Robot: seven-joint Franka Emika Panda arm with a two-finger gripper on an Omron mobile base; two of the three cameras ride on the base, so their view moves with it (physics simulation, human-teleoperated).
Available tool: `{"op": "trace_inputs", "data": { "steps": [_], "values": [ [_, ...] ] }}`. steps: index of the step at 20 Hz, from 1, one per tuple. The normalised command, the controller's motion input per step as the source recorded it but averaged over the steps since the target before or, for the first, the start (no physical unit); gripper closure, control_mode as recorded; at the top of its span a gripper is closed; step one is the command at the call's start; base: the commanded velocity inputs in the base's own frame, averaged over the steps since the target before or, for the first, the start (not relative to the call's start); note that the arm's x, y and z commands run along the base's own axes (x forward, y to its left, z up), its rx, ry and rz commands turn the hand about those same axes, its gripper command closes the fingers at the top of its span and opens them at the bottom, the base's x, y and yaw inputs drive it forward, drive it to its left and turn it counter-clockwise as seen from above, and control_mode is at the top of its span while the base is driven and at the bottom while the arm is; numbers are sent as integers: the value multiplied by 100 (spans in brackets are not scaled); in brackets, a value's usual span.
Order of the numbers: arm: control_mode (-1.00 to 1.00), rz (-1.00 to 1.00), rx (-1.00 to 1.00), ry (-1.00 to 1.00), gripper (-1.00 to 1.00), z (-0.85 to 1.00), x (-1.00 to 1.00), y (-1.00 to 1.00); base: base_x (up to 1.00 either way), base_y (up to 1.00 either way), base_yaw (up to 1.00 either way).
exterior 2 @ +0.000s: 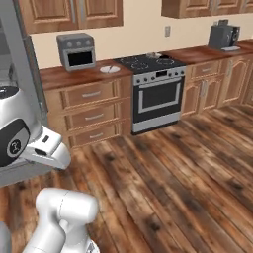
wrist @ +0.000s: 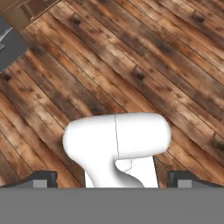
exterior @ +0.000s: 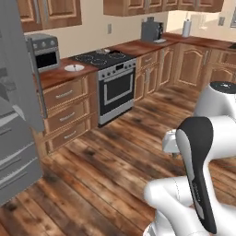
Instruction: Place the cold items (kiwi and peach) from the fridge in one tupperware on the dining counter. Place the warm items (hot dog and kebab skewer) in the stove area in another tupperware.
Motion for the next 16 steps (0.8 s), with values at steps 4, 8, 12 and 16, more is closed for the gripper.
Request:
{"op": "trace_inputs", "data": {
  "steps": [4, 8, 12, 16],
  "values": [
    [100, 0, 0, 0, -100, 0, 0, 0, 100, -7, -7],
    [100, 0, 0, 0, -100, 0, 0, 0, 100, -15, -4],
    [100, 0, 0, 0, -100, 0, 0, 0, 100, -18, -1],
    [100, 0, 0, 0, -100, 0, 0, 0, 100, -33, 0]
  ]
}}
